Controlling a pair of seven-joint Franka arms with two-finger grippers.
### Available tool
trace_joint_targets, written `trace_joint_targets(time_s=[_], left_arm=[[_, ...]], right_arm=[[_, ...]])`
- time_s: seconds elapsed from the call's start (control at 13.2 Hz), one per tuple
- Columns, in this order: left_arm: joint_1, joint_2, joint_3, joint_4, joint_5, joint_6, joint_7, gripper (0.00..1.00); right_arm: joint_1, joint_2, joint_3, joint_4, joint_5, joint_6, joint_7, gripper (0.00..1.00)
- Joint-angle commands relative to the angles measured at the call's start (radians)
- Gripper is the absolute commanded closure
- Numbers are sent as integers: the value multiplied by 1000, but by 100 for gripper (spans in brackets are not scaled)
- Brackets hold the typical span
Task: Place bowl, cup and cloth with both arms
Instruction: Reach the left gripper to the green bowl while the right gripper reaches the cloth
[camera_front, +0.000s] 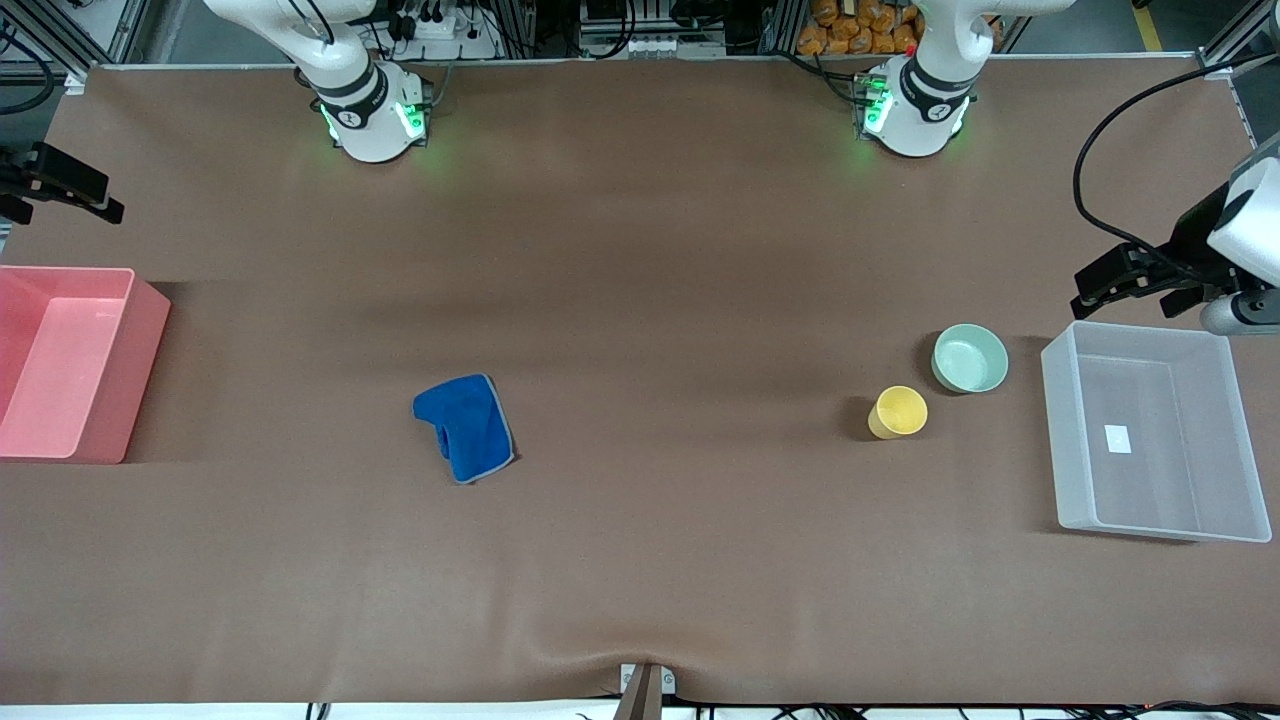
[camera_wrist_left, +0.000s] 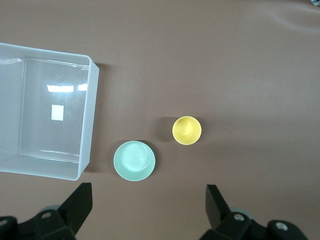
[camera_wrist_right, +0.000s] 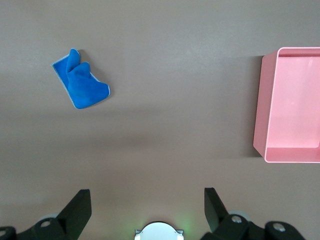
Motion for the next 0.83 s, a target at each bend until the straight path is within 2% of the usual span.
trace_joint_targets(time_s=[0.0,0.3,0.61,0.76], left_arm=[[1,1,5,14,-17,-18,31,0],[1,18,5,-29,-14,-15,33,0],[43,10,5,-168,-25,57,110,0],[53,-20,5,-286,-17,153,128,0]], right_arm=[[-7,-5,1,4,-7,-9,-7,0],[-6,-5,2,4,-6,-9,-7,0],[-7,-5,2,4,-6,-9,-7,0],[-6,-4,2,2,-6,-8,-7,0]])
